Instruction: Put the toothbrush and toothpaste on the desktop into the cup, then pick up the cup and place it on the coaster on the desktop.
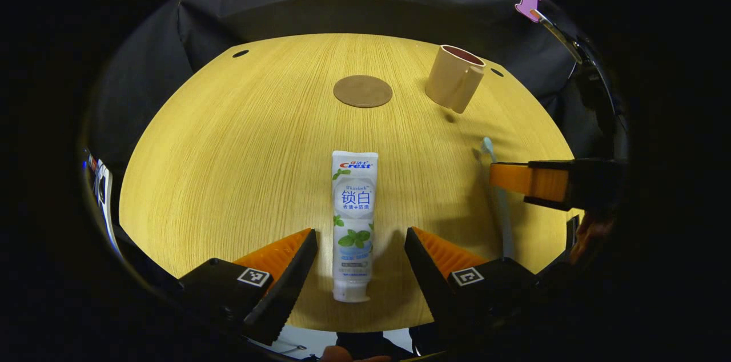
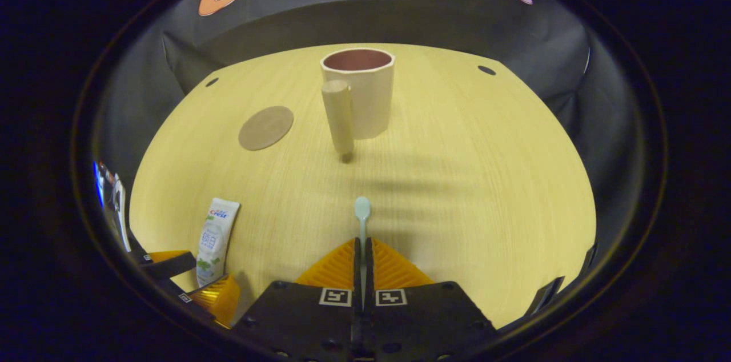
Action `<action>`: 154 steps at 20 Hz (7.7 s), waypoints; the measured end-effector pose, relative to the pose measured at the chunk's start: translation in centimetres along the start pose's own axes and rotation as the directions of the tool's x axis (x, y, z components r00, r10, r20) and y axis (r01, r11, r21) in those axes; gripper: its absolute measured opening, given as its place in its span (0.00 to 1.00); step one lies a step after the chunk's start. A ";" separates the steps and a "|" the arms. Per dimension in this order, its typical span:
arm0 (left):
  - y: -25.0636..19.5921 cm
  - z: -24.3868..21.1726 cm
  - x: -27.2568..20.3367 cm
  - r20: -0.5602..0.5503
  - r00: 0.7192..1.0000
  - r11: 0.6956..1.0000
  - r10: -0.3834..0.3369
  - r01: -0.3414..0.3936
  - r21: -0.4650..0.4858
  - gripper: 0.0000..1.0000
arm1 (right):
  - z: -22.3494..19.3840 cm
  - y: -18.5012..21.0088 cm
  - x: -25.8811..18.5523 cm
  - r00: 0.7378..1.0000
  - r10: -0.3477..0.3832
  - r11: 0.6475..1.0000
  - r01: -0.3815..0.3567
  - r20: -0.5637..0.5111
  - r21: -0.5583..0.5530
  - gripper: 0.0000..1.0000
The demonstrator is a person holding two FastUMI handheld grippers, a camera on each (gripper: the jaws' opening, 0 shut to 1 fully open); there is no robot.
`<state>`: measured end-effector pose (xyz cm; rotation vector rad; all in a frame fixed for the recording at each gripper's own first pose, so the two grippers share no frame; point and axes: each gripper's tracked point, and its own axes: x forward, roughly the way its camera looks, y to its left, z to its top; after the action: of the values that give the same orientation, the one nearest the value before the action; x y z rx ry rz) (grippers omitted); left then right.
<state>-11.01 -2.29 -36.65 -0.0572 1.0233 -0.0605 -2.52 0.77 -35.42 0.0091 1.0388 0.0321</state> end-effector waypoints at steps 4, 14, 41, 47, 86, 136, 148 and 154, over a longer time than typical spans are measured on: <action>0.4 0.5 0.5 0.012 1.000 1.000 0.014 -0.014 0.008 0.97 | 0.6 -0.1 -1.4 0.999 0.010 1.000 -0.010 0.034 -0.007 0.00; 0.6 3.3 1.4 0.033 0.999 0.999 0.035 -0.036 0.032 0.69 | 2.1 -0.3 -3.6 0.995 0.022 1.000 -0.022 0.100 0.003 0.01; 1.6 14.9 -3.9 0.259 0.966 0.999 0.017 -0.007 -0.039 0.38 | 18.5 -0.5 -8.9 0.910 0.080 0.994 -0.100 0.406 0.030 0.00; 2.9 18.9 -6.1 0.366 0.928 0.998 0.065 -0.057 -0.031 0.37 | 26.4 0.9 -8.5 0.822 0.128 0.989 -0.146 0.555 -0.013 0.00; -11.5 35.6 -4.3 0.755 0.616 0.973 -0.227 0.116 0.198 0.37 | 18.7 -9.4 -8.4 0.842 -0.057 0.998 0.048 0.537 0.030 0.75; 0.8 28.8 -9.6 0.766 0.642 0.999 0.015 -0.035 0.010 0.94 | 15.6 -1.0 -4.9 0.989 0.031 0.993 -0.046 0.142 0.107 0.94; 10.6 28.7 -12.0 0.742 0.639 0.979 0.201 -0.152 -0.134 0.94 | 13.5 2.9 2.7 0.982 0.028 0.982 0.007 -0.185 0.187 0.97; 12.3 27.5 -9.9 0.685 0.688 0.971 0.239 -0.169 -0.169 0.94 | 12.9 2.2 5.9 0.962 -0.008 0.980 0.062 -0.273 0.189 0.88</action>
<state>7.68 11.28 -14.89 -0.0439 0.2483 0.2075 11.48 3.29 -33.92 0.1695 1.3136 -0.1047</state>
